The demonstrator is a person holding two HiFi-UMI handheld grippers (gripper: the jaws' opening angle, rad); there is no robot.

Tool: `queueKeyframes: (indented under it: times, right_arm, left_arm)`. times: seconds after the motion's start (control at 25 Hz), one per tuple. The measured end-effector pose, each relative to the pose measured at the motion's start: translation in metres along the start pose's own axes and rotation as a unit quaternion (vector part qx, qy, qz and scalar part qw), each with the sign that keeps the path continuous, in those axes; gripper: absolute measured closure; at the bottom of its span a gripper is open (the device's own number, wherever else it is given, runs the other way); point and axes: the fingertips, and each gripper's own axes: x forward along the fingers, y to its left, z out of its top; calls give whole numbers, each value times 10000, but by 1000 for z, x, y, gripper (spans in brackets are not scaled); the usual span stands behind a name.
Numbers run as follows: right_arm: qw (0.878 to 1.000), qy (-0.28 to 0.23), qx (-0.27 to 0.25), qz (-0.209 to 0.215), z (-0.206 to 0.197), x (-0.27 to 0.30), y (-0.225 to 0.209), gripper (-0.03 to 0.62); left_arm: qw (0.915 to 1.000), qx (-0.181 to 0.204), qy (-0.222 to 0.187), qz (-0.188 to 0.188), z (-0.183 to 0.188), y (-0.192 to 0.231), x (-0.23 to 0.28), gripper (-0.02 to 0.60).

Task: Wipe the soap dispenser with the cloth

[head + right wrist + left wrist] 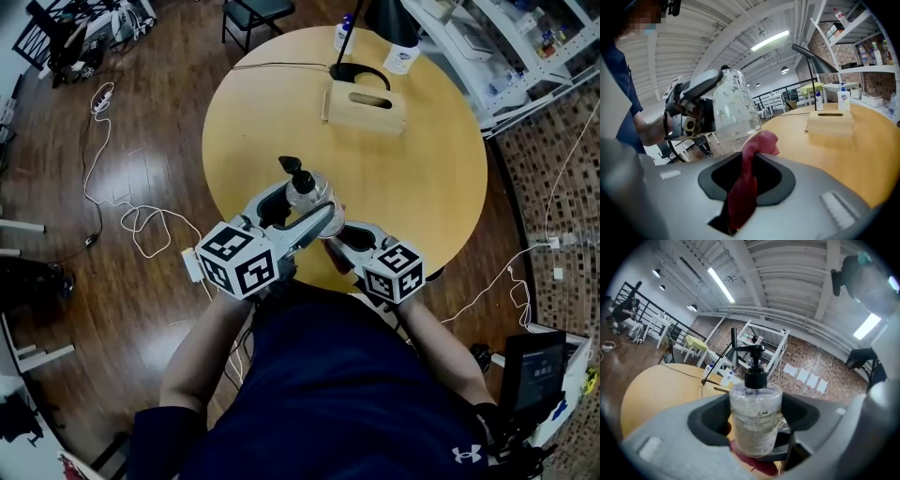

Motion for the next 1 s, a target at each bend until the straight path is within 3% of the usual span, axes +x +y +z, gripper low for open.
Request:
queueKeyframes:
  times: [0.12, 0.32, 0.56, 0.68, 0.88, 1.0]
  right_arm:
    - [9995, 109, -193, 227, 0, 21, 16, 507]
    - [9966, 178, -466, 663, -12, 12, 47, 507]
    - [9997, -218, -61, 108, -4, -31, 10, 507]
    - [9995, -315, -66, -64, 3, -31, -10, 507]
    - [9992, -219, -289, 179, -9, -1, 0, 507]
    - [9979, -183, -449, 433, -15, 6, 25, 507]
  left_arm:
    - [9999, -94, 14, -46, -3, -6, 5, 244]
    - [9994, 94, 206, 248, -11, 11, 5, 244]
    - [9991, 223, 260, 264, -10, 16, -5, 244]
    - [9996, 85, 238, 129, -11, 5, -3, 244]
    - [9990, -372, 172, -153, -15, -12, 8, 244]
    - [9992, -337, 224, -67, -21, -7, 11, 244]
